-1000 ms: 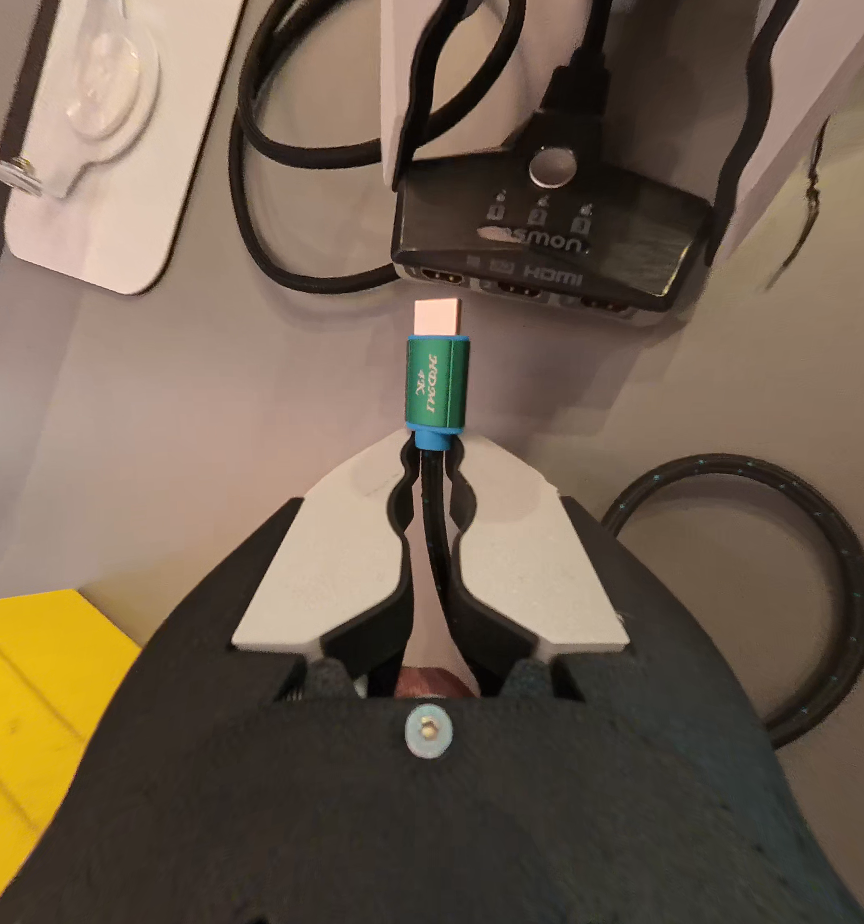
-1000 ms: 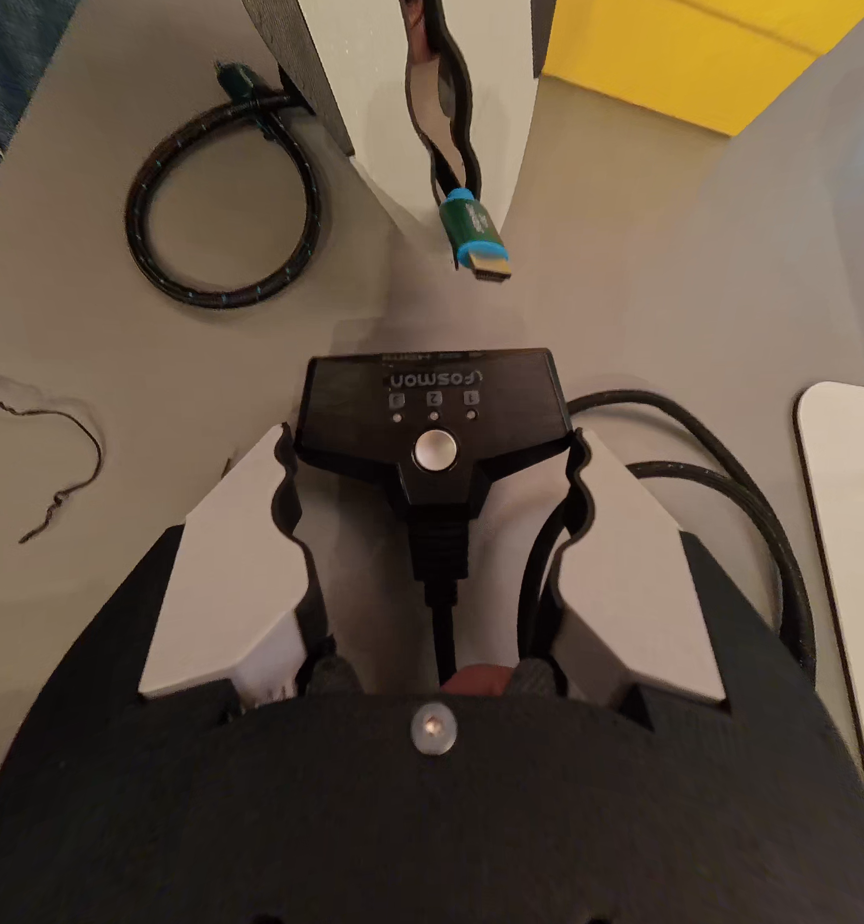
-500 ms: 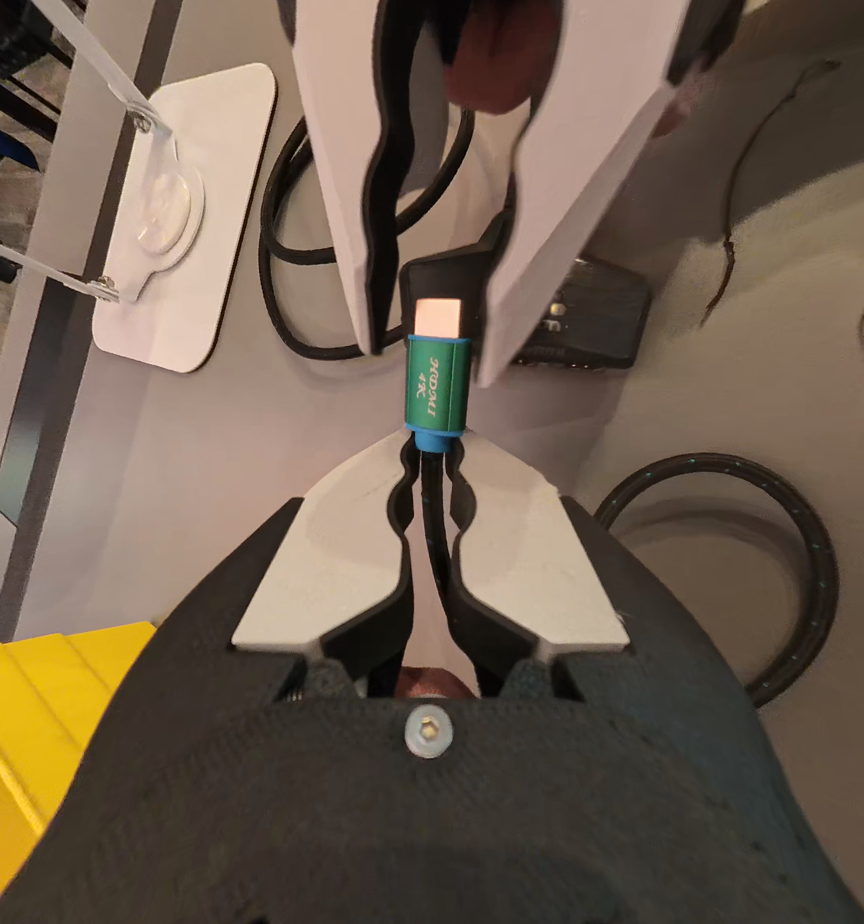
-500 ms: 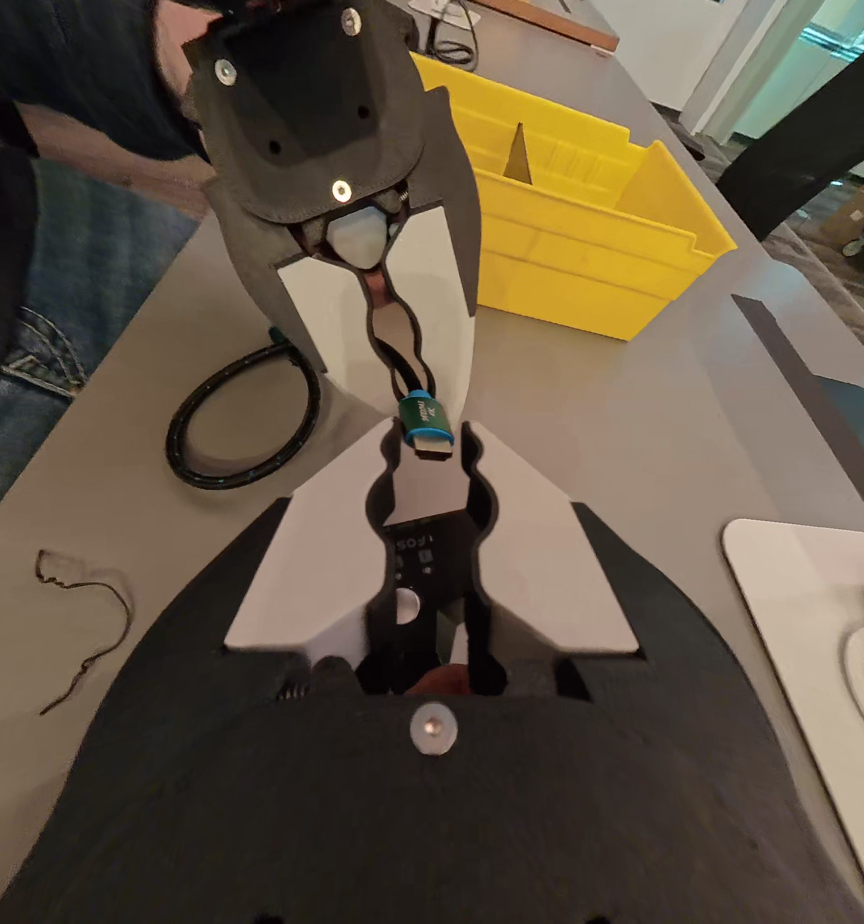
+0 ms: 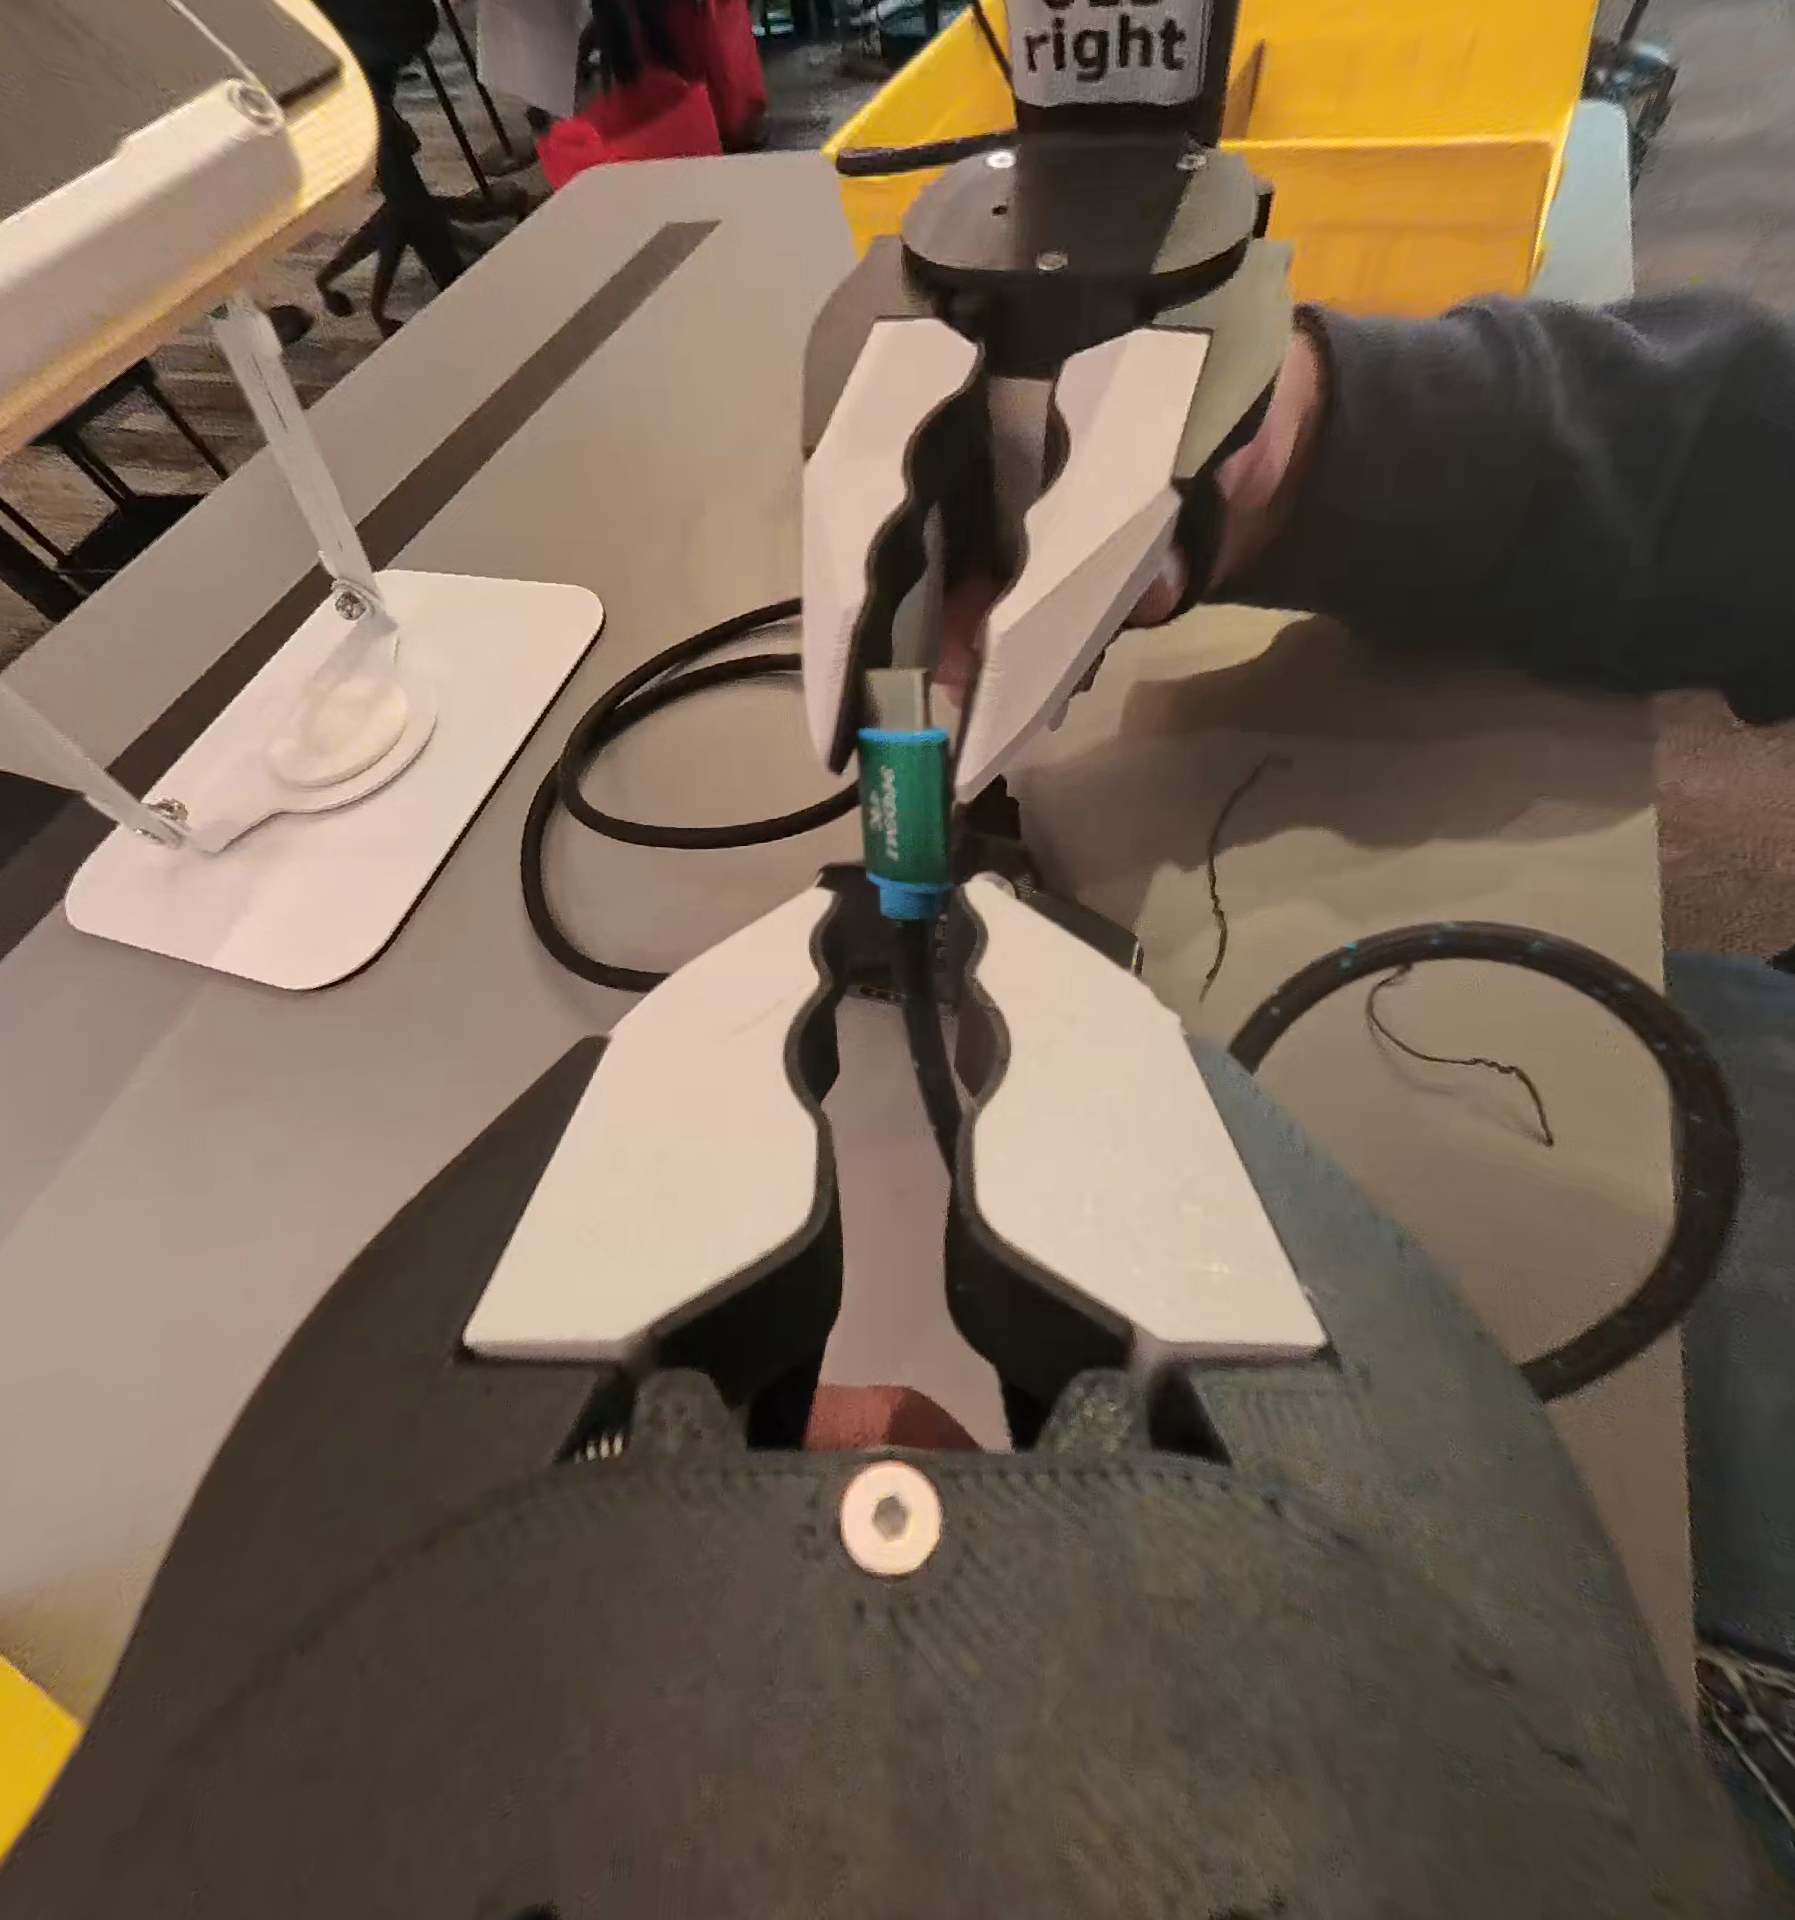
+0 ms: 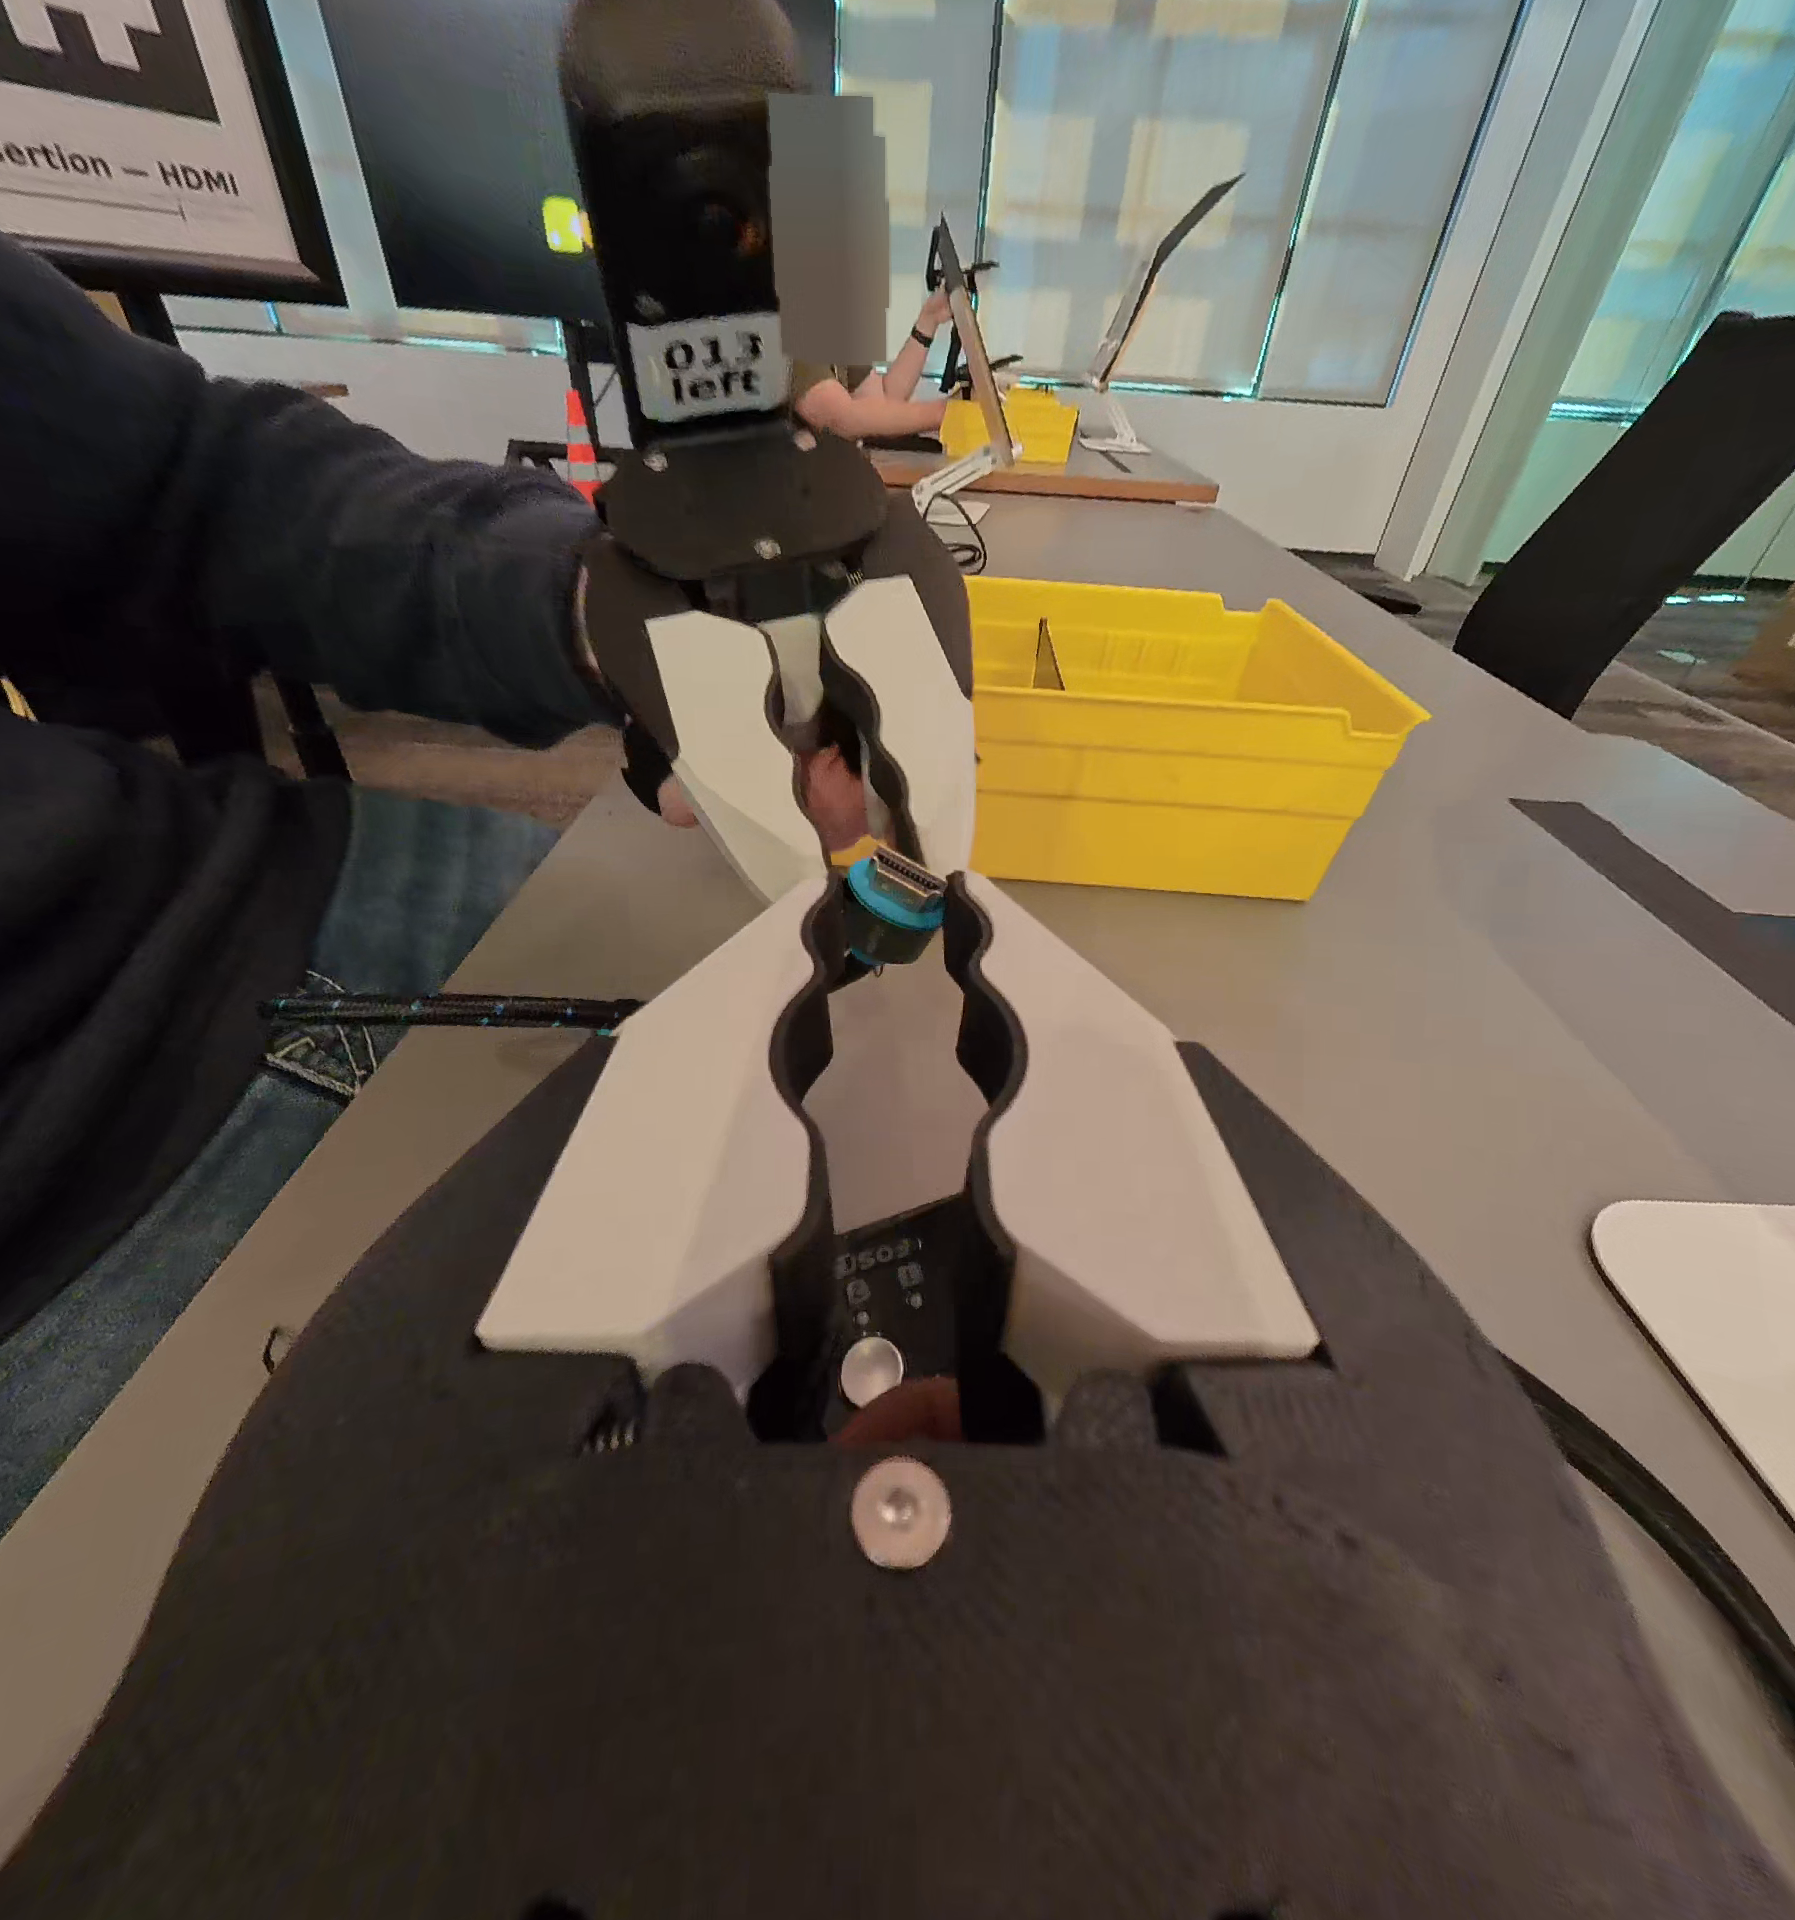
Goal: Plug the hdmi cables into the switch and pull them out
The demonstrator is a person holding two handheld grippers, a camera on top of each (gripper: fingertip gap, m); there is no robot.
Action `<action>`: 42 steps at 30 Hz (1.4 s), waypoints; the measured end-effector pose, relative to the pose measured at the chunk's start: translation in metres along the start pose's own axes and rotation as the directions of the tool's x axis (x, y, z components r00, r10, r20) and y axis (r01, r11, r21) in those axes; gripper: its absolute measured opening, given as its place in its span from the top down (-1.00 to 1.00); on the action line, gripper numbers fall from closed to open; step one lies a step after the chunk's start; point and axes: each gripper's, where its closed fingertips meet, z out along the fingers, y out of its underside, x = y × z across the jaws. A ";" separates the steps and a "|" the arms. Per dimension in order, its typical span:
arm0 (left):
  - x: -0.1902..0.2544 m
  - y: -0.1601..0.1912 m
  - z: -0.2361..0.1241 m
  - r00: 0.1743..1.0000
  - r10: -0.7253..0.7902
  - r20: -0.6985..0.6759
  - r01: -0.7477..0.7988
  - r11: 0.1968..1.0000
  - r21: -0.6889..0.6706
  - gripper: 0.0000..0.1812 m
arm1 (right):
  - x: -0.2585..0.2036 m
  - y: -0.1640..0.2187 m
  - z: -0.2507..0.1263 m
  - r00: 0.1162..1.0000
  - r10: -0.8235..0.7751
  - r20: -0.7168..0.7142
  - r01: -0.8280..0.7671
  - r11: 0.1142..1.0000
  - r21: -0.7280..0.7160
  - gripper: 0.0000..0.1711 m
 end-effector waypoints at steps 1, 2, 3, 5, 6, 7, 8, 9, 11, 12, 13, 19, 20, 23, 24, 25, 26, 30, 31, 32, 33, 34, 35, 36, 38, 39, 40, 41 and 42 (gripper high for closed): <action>-0.002 0.002 0.001 1.000 -0.011 0.001 0.011 1.000 0.004 0.79 | 0.000 -0.001 0.000 1.000 0.000 0.001 0.000 1.000 0.008 0.81; -0.003 0.005 0.002 1.000 -0.025 -0.002 0.025 1.000 0.000 0.77 | -0.001 -0.001 0.001 1.000 -0.004 -0.002 0.004 1.000 0.007 0.81; -0.004 0.007 0.003 0.999 -0.036 -0.006 0.036 0.999 -0.006 0.76 | -0.001 -0.001 0.002 1.000 -0.010 -0.003 0.010 1.000 0.004 0.81; -0.002 0.006 0.003 0.998 -0.052 -0.020 0.052 0.999 0.013 0.74 | -0.002 -0.003 0.003 1.000 -0.015 -0.002 0.015 1.000 0.016 0.81; 0.000 0.005 0.003 0.997 -0.066 -0.040 0.067 0.997 0.026 0.74 | -0.002 -0.005 0.003 1.000 -0.017 -0.002 0.017 1.000 0.023 0.81; 0.001 0.005 0.003 0.995 -0.081 -0.056 0.083 0.996 0.031 0.73 | -0.003 -0.006 0.003 1.000 -0.020 0.000 0.020 0.999 0.032 0.81; 0.003 0.006 0.004 0.993 -0.094 -0.074 0.096 0.995 0.024 0.73 | -0.004 -0.008 0.003 1.000 -0.024 0.001 0.024 0.999 0.041 0.81; 0.006 0.009 0.005 0.989 -0.105 -0.100 0.107 0.994 0.011 0.73 | -0.004 -0.010 0.002 1.000 -0.027 0.000 0.027 0.998 0.051 0.81; 0.008 0.014 0.007 0.985 -0.122 -0.123 0.123 0.992 -0.004 0.73 | -0.003 -0.014 -0.001 0.999 -0.033 -0.005 0.033 0.997 0.071 0.81; 0.008 0.014 0.008 0.984 -0.130 -0.123 0.131 0.991 -0.001 0.72 | -0.002 -0.016 -0.002 0.999 -0.033 -0.012 0.034 0.996 0.077 0.81; 0.007 0.013 0.007 0.982 -0.141 -0.122 0.143 0.990 0.004 0.70 | 0.000 -0.017 -0.004 0.999 -0.032 -0.019 0.033 0.996 0.083 0.81; -0.003 -0.016 -0.014 0.976 -0.202 -0.087 0.210 0.972 0.100 0.65 | 0.010 -0.019 -0.012 0.998 -0.012 -0.059 0.018 0.994 0.109 0.81; 0.003 -0.021 -0.017 0.967 -0.224 -0.119 0.237 0.965 0.114 0.67 | 0.011 -0.019 -0.012 0.998 -0.012 -0.065 0.019 0.994 0.109 0.81; 0.026 -0.027 -0.021 0.941 -0.267 -0.209 0.295 0.948 0.117 0.69 | 0.013 -0.019 -0.013 0.997 -0.012 -0.081 0.021 0.993 0.115 0.82; 0.033 -0.028 -0.019 0.934 -0.275 -0.228 0.306 0.945 0.112 0.68 | 0.014 -0.020 -0.014 0.996 -0.015 -0.084 0.025 0.993 0.117 0.81; 0.038 -0.031 -0.017 0.926 -0.289 -0.242 0.323 0.939 0.114 0.68 | 0.014 -0.021 -0.014 0.996 -0.019 -0.087 0.030 0.992 0.123 0.82; 0.042 -0.033 -0.013 0.914 -0.313 -0.258 0.351 0.930 0.113 0.66 | 0.014 -0.023 -0.015 0.996 -0.022 -0.090 0.033 0.991 0.130 0.82; 0.056 -0.037 0.004 0.838 -0.430 -0.336 0.481 0.873 0.083 0.56 | 0.012 -0.031 -0.016 0.994 -0.035 -0.099 0.051 0.985 0.164 0.82; 0.056 -0.036 0.008 0.824 -0.449 -0.344 0.501 0.862 0.076 0.54 | 0.010 -0.032 -0.015 0.995 -0.038 -0.096 0.054 0.984 0.169 0.82; 0.054 -0.036 0.010 0.817 -0.465 -0.341 0.518 0.852 0.078 0.53 | 0.009 -0.034 -0.014 0.994 -0.043 -0.096 0.060 0.983 0.175 0.82; 0.053 -0.035 0.012 0.799 -0.490 -0.347 0.543 0.837 0.068 0.52 | 0.008 -0.035 -0.013 0.994 -0.048 -0.095 0.064 0.982 0.179 0.83; 0.052 -0.035 0.013 0.770 -0.522 -0.366 0.577 0.815 0.050 0.50 | 0.007 -0.037 -0.012 0.994 -0.056 -0.098 0.073 0.981 0.180 0.83; 0.051 -0.037 0.015 0.749 -0.546 -0.376 0.605 0.794 0.052 0.48 | 0.006 -0.038 -0.010 0.992 -0.067 -0.107 0.086 0.980 0.178 0.82; 0.048 -0.038 0.017 0.742 -0.559 -0.370 0.622 0.780 0.069 0.48 | 0.006 -0.038 -0.007 0.989 -0.080 -0.121 0.100 0.980 0.170 0.82; 0.048 -0.038 0.020 0.734 -0.568 -0.372 0.632 0.772 0.070 0.44 | 0.008 -0.037 -0.003 0.983 -0.102 -0.154 0.124 0.982 0.142 0.82; 0.048 -0.039 0.021 0.730 -0.572 -0.374 0.636 0.769 0.067 0.40 | 0.011 -0.037 -0.001 0.978 -0.108 -0.181 0.133 0.983 0.130 0.82; 0.047 -0.041 0.021 0.727 -0.577 -0.372 0.642 0.763 0.071 0.36 | 0.015 -0.036 -0.001 0.971 -0.111 -0.210 0.138 0.983 0.120 0.83; 0.045 -0.043 0.020 0.719 -0.589 -0.369 0.655 0.752 0.076 0.32 | 0.020 -0.035 -0.001 0.963 -0.114 -0.244 0.144 0.984 0.107 0.83; 0.041 -0.045 0.020 0.706 -0.612 -0.356 0.674 0.735 0.072 0.28 | 0.027 -0.033 -0.001 0.949 -0.127 -0.289 0.157 0.984 0.083 0.82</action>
